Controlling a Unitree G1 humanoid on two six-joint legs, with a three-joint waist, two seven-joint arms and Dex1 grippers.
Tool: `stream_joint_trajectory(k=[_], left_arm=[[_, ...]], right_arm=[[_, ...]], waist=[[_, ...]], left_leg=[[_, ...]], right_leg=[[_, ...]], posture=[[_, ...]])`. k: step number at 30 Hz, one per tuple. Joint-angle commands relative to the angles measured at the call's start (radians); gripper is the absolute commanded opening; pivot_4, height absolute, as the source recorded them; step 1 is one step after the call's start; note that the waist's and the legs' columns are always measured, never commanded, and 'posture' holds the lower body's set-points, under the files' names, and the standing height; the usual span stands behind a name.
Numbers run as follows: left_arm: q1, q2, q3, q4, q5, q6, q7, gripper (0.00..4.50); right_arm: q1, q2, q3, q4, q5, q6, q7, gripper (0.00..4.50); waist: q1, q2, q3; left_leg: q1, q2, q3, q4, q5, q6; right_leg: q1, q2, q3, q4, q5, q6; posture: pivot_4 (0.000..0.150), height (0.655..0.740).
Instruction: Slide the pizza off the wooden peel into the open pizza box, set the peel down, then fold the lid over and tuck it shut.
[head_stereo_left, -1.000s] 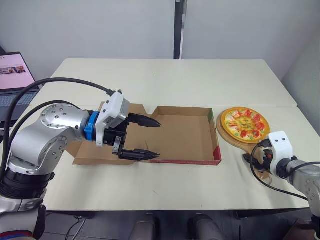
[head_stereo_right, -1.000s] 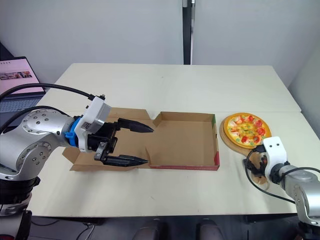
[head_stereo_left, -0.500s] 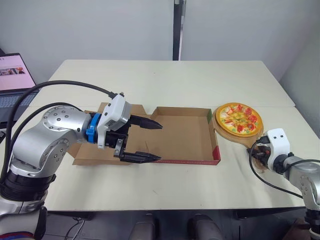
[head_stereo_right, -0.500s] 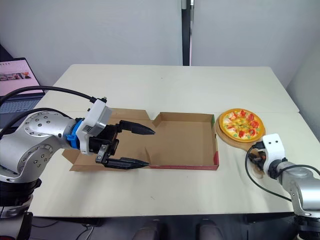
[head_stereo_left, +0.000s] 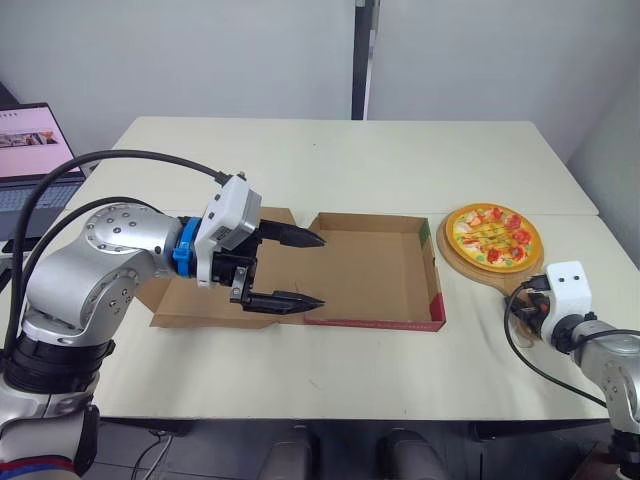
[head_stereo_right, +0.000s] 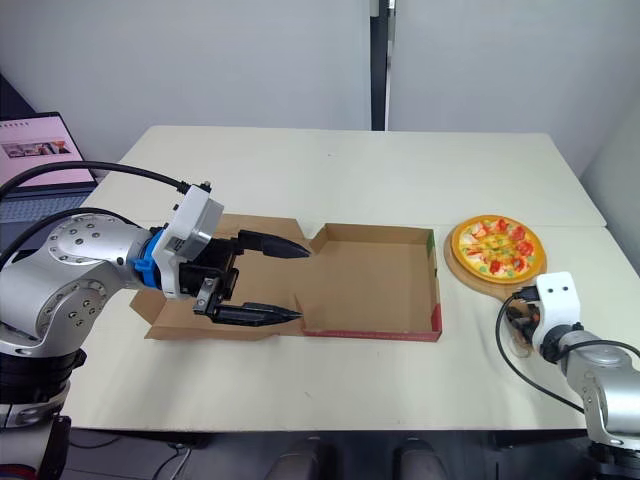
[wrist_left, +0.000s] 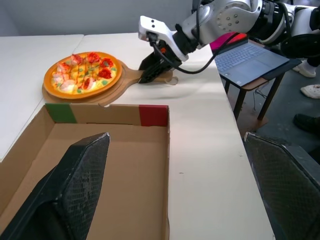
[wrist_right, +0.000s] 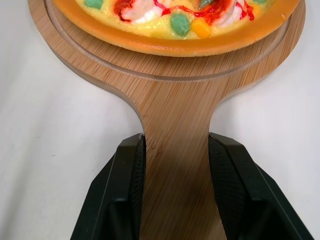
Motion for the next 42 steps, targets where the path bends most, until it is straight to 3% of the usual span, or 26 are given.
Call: stream_joint_trajectory(k=[1, 9, 17, 26, 42], left_arm=[[-0.032, 0.003, 0.010, 0.005, 0.002, 0.007, 0.000, 4.50], [-0.040, 0.030, 0.024, 0.021, 0.016, 0.024, 0.001, 4.50], [-0.005, 0.113, 0.069, 0.053, 0.044, 0.021, -0.019, 4.50], [0.062, 0.168, 0.087, 0.055, 0.082, -0.013, -0.047, 4.50], [0.155, 0.196, 0.091, 0.057, 0.127, -0.073, -0.066, 4.50]], right_arm=[[-0.037, -0.078, -0.092, -0.076, 0.003, -0.027, 0.031, 1.59], [-0.153, -0.215, -0.091, -0.123, 0.064, 0.026, 0.134, 1.59], [-0.286, -0.299, 0.027, -0.149, 0.113, 0.034, 0.246, 1.59], [-0.322, -0.304, 0.217, -0.179, 0.061, -0.066, 0.305, 1.59], [-0.312, -0.362, 0.338, -0.175, -0.103, -0.289, 0.398, 1.59]], waist=[[-0.002, 0.000, 0.000], [-0.025, 0.001, 0.003], [-0.031, 0.001, 0.005], [-0.026, 0.000, 0.007], [-0.027, 0.000, 0.008]], left_leg=[[-0.001, 0.000, 0.000, 0.000, 0.000, 0.000], [-0.003, 0.001, 0.004, -0.001, 0.000, 0.000], [-0.003, 0.001, 0.004, -0.001, 0.000, 0.000], [-0.004, 0.000, 0.004, 0.000, 0.000, 0.000], [-0.004, 0.000, 0.004, 0.000, 0.000, 0.000]], right_leg=[[-0.002, 0.000, 0.000, 0.000, 0.000, 0.000], [-0.009, 0.000, 0.003, 0.009, -0.001, -0.001], [-0.010, 0.000, 0.002, 0.011, -0.001, -0.002], [-0.011, -0.001, 0.002, 0.011, -0.001, -0.002], [-0.011, -0.002, 0.002, 0.011, -0.001, -0.002]], posture=[[0.150, 0.7318], [0.150, 0.7318], [0.150, 0.7318], [0.150, 0.7318], [0.150, 0.7318]])
